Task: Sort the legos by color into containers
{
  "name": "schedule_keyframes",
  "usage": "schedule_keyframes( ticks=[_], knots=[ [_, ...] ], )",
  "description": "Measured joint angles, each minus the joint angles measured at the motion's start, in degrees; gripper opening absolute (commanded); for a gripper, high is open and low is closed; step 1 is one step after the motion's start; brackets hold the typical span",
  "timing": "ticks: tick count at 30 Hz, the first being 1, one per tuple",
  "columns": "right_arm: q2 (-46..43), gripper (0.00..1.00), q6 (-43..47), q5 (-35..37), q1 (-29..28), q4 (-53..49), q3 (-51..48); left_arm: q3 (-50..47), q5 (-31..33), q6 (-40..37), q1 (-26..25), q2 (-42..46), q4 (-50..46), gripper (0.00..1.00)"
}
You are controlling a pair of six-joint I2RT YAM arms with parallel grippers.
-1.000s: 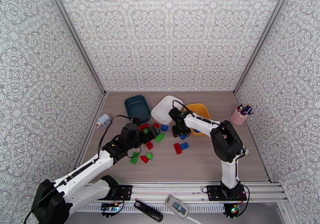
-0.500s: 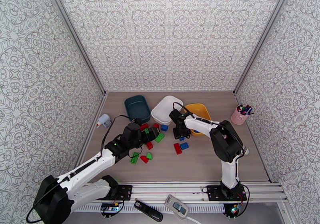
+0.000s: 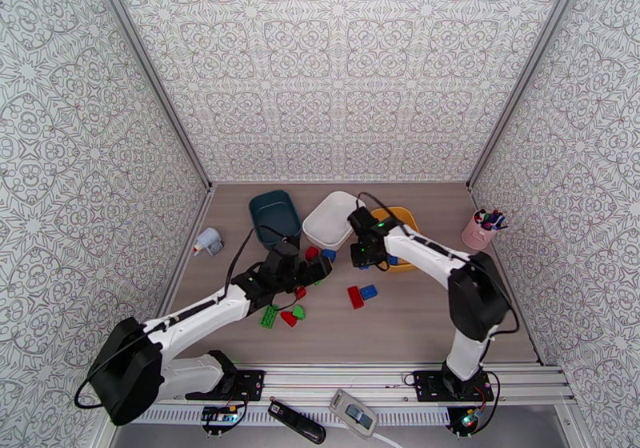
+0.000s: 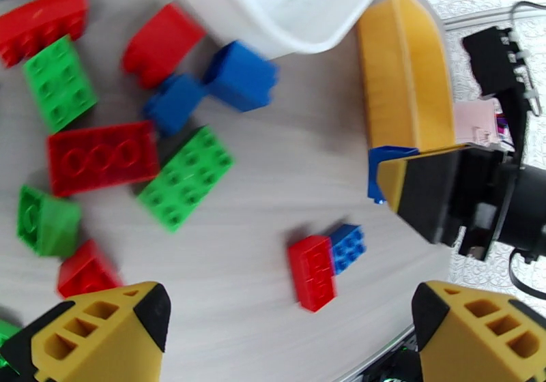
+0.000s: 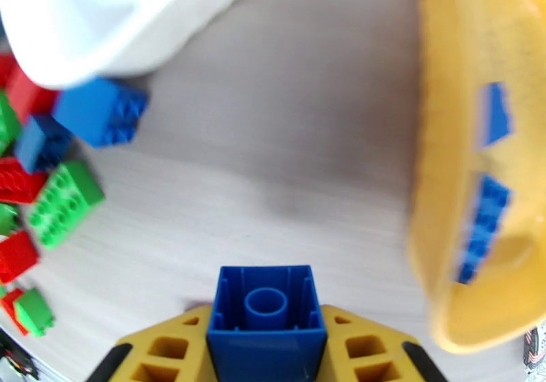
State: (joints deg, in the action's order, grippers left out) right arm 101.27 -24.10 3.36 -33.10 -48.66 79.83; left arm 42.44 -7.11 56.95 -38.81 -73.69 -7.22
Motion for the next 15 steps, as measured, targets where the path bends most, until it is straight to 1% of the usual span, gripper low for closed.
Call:
schedule_keyframes(
  ticks=[4,8,9,12,13,15],
  knots=[
    [-4.2,0.32,0.0,0.07,4.98,-0.11,-1.2,5.64,-0.76,-0.22,-1.16,-4.87,0.94,0.99],
    [-6.45,0.35,0.02,0.07,9.84,-0.22,-2.56,11.19,-1.57,-0.66,-3.56,-10.58,1.9,0.99],
    [-6.75,0.37,0.02,0.07,11.02,-0.26,-2.89,12.37,-1.84,-0.76,-4.33,-11.93,2.1,0.99],
    [-7.06,0.48,-0.04,0.07,13.79,-0.26,-3.76,15.13,-2.29,-1.33,-6.54,-15.21,2.58,0.99],
    [-7.06,0.53,-0.07,0.07,14.43,-0.28,-4.0,15.63,-2.29,-1.53,-7.21,-15.85,2.64,0.99],
    [-7.06,0.58,-0.09,0.02,15.17,-0.26,-4.44,16.2,-2.32,-1.66,-8.33,-16.74,2.95,0.99]
  ],
)
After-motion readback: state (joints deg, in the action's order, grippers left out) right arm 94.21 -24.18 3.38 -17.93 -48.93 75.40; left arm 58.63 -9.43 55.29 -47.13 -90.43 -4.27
